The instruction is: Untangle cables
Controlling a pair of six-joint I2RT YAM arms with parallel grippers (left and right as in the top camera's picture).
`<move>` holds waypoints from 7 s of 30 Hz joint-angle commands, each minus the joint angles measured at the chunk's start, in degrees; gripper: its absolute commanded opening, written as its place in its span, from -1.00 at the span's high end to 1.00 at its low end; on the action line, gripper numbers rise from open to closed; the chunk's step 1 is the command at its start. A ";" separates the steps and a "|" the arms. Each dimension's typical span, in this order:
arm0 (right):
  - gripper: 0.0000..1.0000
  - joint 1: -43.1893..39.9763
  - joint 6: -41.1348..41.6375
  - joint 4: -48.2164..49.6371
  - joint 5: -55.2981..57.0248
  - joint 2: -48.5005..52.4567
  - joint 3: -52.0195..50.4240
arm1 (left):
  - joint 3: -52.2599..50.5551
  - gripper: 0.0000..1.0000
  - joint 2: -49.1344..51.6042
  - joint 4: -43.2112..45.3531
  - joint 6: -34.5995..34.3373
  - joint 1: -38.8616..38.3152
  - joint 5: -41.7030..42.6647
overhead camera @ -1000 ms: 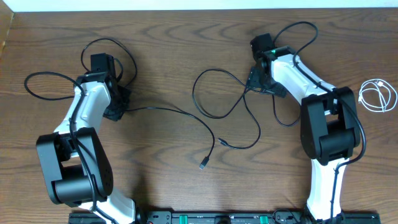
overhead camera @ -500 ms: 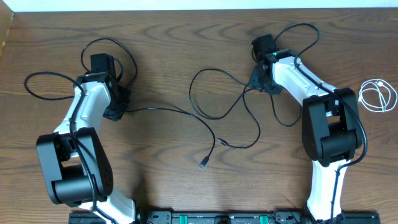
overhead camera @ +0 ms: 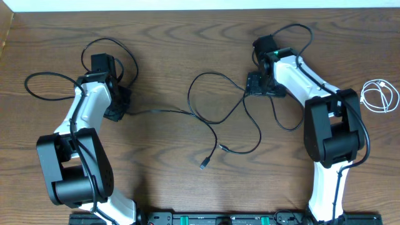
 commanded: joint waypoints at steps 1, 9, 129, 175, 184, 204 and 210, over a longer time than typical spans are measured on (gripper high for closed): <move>-0.68 0.22 -11.56 -0.28 -1.03 -5.51 2.19 | -0.46 0.73 0.83 0.00 -0.79 0.02 -0.31; -0.33 0.74 -32.92 -1.11 -13.33 -6.21 1.73 | -0.46 0.73 0.83 0.00 -0.76 0.02 -0.31; 0.98 5.44 -40.15 -14.05 -11.28 -1.68 3.67 | -0.46 0.73 0.83 -0.04 -0.76 0.02 -0.28; 0.98 9.86 -29.83 1.66 -14.47 -1.66 -10.49 | -0.46 0.73 0.83 -0.02 -0.76 0.02 -0.28; 0.98 9.53 -29.81 -0.74 -24.79 -1.66 -8.98 | -0.46 0.73 0.83 -0.04 -0.76 0.02 -0.26; 0.98 8.72 -16.09 -9.68 0.72 -28.11 10.21 | -0.46 0.72 0.83 -0.02 -0.76 0.02 -0.26; 0.98 5.03 -11.02 -2.89 25.88 -38.18 10.21 | -0.46 0.73 0.83 -0.02 -0.76 0.02 -0.26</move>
